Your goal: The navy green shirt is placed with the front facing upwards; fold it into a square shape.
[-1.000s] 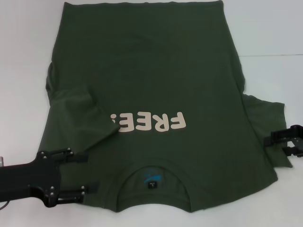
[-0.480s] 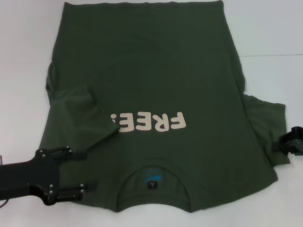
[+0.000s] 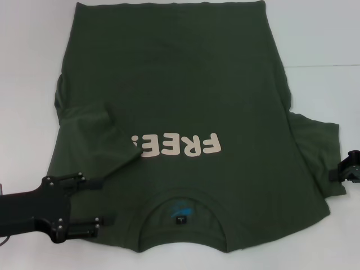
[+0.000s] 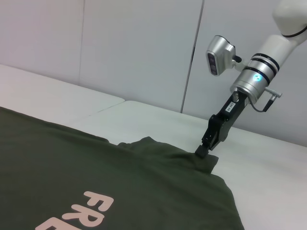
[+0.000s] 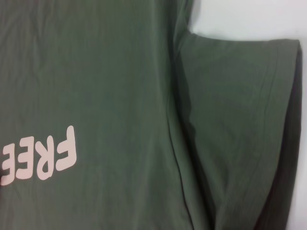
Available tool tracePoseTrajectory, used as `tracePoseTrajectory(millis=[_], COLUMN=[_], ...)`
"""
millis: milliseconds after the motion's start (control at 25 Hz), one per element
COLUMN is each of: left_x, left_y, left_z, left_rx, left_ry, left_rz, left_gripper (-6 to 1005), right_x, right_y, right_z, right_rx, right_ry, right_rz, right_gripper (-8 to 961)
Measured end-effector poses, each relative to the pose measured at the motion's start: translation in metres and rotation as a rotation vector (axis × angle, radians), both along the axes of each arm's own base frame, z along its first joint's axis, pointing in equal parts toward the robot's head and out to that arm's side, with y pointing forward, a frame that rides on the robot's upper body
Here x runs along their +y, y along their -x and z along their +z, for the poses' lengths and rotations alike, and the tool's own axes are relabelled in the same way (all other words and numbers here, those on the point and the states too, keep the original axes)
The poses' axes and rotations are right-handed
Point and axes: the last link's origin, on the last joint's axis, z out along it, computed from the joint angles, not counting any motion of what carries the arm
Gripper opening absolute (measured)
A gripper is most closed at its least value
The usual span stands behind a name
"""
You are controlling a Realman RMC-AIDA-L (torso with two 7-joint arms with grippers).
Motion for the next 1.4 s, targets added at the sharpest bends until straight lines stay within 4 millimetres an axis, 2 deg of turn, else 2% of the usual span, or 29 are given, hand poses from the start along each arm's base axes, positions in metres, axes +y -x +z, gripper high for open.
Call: tracePoseTrajectory(millis=[400, 1080, 1400], left_x=[0.001, 0.002, 0.003], left_y=[-0.001, -0.001, 0.0], left_z=[0.0, 0.001, 0.002], left_rx=[0.001, 0.0, 0.002], left_ry=[-0.002, 0.0, -0.001], left_rz=[-0.001, 0.006, 0.007], left_gripper=[799, 799, 799], right_x=[0.0, -0.006, -0.006], right_y=[-0.002, -0.006, 0.002], right_z=[0.011, 0.066, 0.087], right_rx=[-0.005, 0.01, 0.038], right_ry=[-0.005, -0.116, -0.188], right_rz=[0.014, 0.011, 0.04], right_gripper=[36, 5, 4])
